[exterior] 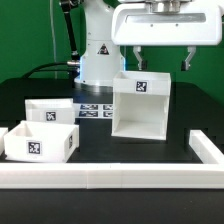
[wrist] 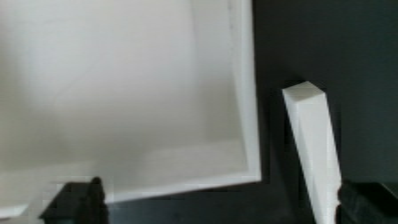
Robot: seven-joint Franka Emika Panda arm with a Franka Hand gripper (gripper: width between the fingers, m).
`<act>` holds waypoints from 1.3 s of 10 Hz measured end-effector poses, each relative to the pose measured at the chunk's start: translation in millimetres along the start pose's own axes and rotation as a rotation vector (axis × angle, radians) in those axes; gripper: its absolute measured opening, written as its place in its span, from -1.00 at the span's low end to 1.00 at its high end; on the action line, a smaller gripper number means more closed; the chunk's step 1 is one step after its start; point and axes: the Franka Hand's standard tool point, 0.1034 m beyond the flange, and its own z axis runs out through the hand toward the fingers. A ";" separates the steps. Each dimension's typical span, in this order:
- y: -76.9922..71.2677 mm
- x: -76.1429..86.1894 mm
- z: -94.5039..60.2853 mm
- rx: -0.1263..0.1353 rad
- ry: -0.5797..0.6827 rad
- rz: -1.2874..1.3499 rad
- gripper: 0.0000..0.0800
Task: Assemble drawer
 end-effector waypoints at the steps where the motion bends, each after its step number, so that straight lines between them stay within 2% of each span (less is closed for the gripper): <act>1: -0.9 -12.6 5.4 0.001 -0.001 -0.009 0.62; 5: -3.7 -41.8 19.8 -0.005 -0.017 -0.020 0.62; 9: -3.5 -49.2 30.5 -0.003 -0.025 -0.031 0.62; 10: -3.4 -49.4 30.8 -0.003 -0.026 -0.034 0.32; 12: -3.0 -50.1 32.1 -0.004 -0.029 -0.035 -0.48; 13: -2.9 -50.3 32.3 -0.005 -0.029 -0.039 -0.48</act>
Offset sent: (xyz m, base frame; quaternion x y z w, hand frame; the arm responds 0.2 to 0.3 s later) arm -0.0286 0.0106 -0.0161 -0.0002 0.0098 0.0234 0.9997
